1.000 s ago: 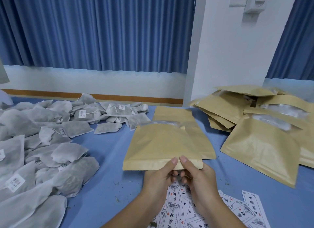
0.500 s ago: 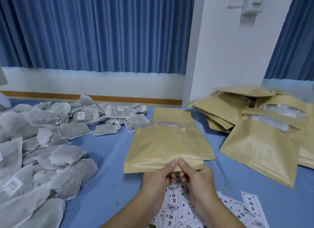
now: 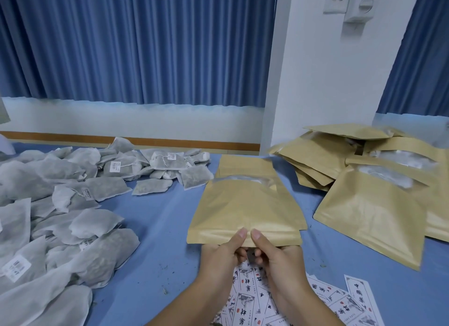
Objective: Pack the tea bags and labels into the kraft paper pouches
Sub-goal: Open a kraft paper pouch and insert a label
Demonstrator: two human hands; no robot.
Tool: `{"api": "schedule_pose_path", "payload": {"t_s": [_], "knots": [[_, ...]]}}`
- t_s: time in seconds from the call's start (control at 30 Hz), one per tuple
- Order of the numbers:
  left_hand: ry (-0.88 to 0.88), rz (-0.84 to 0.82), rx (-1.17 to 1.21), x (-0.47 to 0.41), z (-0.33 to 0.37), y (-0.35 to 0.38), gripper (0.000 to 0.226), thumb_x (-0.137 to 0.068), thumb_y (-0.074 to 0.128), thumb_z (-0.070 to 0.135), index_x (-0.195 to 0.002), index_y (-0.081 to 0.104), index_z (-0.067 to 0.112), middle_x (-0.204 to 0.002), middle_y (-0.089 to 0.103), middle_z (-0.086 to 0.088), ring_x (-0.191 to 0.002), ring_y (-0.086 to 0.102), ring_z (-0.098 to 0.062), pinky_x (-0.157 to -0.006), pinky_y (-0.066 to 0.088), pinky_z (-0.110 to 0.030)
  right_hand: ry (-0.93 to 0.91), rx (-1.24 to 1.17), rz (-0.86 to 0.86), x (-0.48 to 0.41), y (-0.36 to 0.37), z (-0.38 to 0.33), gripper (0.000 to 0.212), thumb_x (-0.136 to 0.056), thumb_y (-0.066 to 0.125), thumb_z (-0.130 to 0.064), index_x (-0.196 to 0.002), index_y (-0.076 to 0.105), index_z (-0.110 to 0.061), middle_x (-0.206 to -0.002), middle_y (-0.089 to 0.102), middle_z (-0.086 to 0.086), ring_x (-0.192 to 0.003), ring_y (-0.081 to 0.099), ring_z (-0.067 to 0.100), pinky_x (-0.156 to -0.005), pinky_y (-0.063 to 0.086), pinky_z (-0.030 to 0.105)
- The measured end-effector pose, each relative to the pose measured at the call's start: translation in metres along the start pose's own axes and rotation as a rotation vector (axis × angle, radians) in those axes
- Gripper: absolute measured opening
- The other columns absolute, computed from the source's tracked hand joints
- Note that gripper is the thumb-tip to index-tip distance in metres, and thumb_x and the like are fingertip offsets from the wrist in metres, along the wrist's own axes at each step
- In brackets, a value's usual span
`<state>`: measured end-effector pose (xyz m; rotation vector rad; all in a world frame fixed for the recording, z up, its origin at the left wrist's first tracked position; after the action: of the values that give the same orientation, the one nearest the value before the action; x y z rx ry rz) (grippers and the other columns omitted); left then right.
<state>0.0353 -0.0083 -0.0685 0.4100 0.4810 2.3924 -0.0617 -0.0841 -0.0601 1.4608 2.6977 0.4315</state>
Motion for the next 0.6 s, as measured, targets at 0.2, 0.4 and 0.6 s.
{"api": "schedule_pose_path", "payload": {"t_s": [0.2,0.4,0.6], "knots": [[0.061,0.01,-0.002,0.0068,0.0041,0.0081,0.037,-0.088,0.072,0.033,-0.064,0.073,0.006,-0.063,0.063,-0.018,-0.05,0.052,-0.023,-0.051,0.039,-0.033,-0.02,-0.07,0.045,-0.0026,-0.0003,-0.0033,0.03,-0.084,0.079,-0.021,-0.068,0.058,-0.005,-0.062,0.05,0.015,-0.057,0.048,0.025,-0.042,0.037,0.021],[0.058,0.034,0.018,0.0042,0.0048,0.0055,0.039,-0.103,0.052,0.032,-0.093,0.066,-0.003,-0.065,0.059,-0.021,-0.05,0.05,-0.023,-0.042,0.036,-0.027,-0.041,-0.186,0.059,-0.0054,-0.0039,-0.0065,0.015,-0.086,0.076,-0.015,-0.087,0.068,-0.002,-0.062,0.052,0.008,-0.051,0.045,0.016,-0.054,0.043,0.031],[0.029,0.06,0.045,0.0055,0.0056,0.0048,0.038,-0.103,0.05,0.029,-0.088,0.065,-0.003,-0.061,0.056,-0.02,-0.046,0.048,-0.025,-0.042,0.037,-0.029,-0.009,-0.22,0.035,-0.0055,-0.0025,-0.0044,0.021,-0.087,0.074,-0.007,-0.105,0.066,-0.001,-0.069,0.058,0.004,-0.05,0.047,0.012,-0.049,0.048,0.024]]}}
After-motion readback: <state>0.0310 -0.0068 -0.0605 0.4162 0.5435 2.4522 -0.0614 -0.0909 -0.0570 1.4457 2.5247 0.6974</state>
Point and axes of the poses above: each hand's wrist, its own x-axis away from the middle knuckle, its own y-axis out of the palm, z = x × y, the point moved 2 cm from there along -x, towards the middle knuckle
